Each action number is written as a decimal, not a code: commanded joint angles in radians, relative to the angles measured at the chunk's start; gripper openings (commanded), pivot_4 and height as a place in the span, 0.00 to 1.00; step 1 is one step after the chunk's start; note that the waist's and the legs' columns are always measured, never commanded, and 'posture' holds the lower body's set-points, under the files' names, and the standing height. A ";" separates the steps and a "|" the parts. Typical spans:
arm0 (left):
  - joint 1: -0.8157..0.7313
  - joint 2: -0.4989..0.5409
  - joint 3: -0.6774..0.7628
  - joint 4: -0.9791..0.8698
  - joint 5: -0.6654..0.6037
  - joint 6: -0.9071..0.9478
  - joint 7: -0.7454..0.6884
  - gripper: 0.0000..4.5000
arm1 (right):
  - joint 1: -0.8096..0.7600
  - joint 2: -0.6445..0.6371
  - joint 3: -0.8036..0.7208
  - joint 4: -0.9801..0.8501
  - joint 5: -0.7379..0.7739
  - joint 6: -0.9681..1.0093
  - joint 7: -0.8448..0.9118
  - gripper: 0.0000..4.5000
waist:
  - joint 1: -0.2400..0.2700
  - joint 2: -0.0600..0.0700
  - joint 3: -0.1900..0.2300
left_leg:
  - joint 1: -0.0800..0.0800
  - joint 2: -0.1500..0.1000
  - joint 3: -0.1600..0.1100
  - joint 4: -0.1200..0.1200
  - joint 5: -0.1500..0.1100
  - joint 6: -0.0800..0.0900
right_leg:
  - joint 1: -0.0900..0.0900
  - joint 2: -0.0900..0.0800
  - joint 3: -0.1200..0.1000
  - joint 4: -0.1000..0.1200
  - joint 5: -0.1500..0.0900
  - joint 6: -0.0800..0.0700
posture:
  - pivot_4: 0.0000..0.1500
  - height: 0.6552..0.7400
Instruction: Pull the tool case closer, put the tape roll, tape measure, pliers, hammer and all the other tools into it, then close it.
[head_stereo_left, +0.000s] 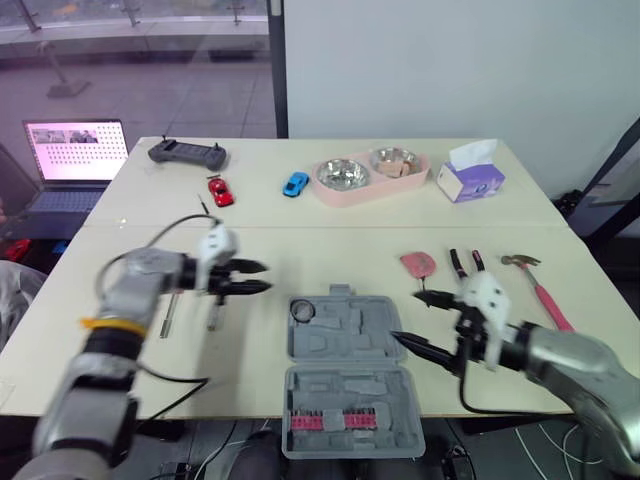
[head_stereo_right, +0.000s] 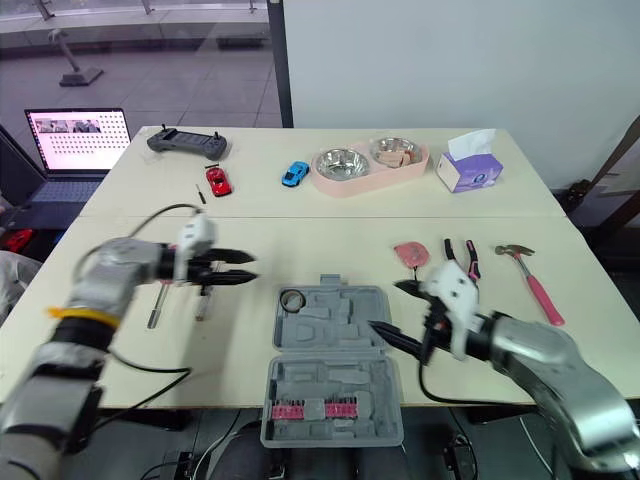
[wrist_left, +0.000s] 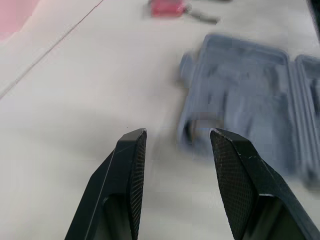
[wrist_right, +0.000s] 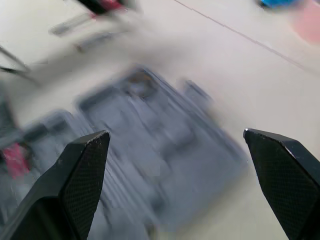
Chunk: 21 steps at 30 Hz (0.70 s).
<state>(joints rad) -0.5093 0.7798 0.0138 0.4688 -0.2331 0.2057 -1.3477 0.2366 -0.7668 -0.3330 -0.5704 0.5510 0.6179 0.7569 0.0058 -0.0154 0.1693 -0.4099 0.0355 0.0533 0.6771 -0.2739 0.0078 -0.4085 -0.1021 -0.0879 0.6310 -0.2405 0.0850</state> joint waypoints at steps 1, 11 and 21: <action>0.089 0.088 0.108 -0.021 -0.034 0.021 0.028 0.47 | 0.081 0.011 -0.183 0.006 0.012 -0.052 0.020 1.00 | 0.006 0.001 0.000 | 0.000 0.000 0.000 0.000 0.000 0.000 | 0.001 0.000 0.000 0.000 0.000 0.000 | 1.00 1.00; 0.339 0.252 0.335 0.296 -0.010 -0.171 0.211 0.99 | 0.305 0.041 -0.493 0.290 -0.036 -0.227 0.132 1.00 | 0.005 0.002 0.000 | 0.001 0.004 0.003 0.001 -0.003 -0.004 | -0.001 -0.003 0.000 -0.009 -0.002 -0.005 | 1.00 1.00; 0.460 0.234 0.395 0.379 -0.037 -0.274 0.257 0.99 | 0.323 0.037 -0.482 0.526 -0.113 -0.415 0.188 1.00 | 0.006 0.007 -0.002 | 0.002 0.006 0.005 -0.002 -0.006 -0.008 | -0.003 -0.013 -0.005 -0.010 -0.001 -0.007 | 1.00 1.00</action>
<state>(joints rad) -0.0584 1.0139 0.3807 0.8783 -0.2520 -0.0558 -1.0894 0.5633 -0.7283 -0.8070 -0.0405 0.4373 0.2283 0.9410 0.0120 -0.0088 0.1675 -0.4078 0.0418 0.0596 0.6749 -0.2795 -0.0007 -0.4118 -0.1163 -0.0927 0.6205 -0.2412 0.0778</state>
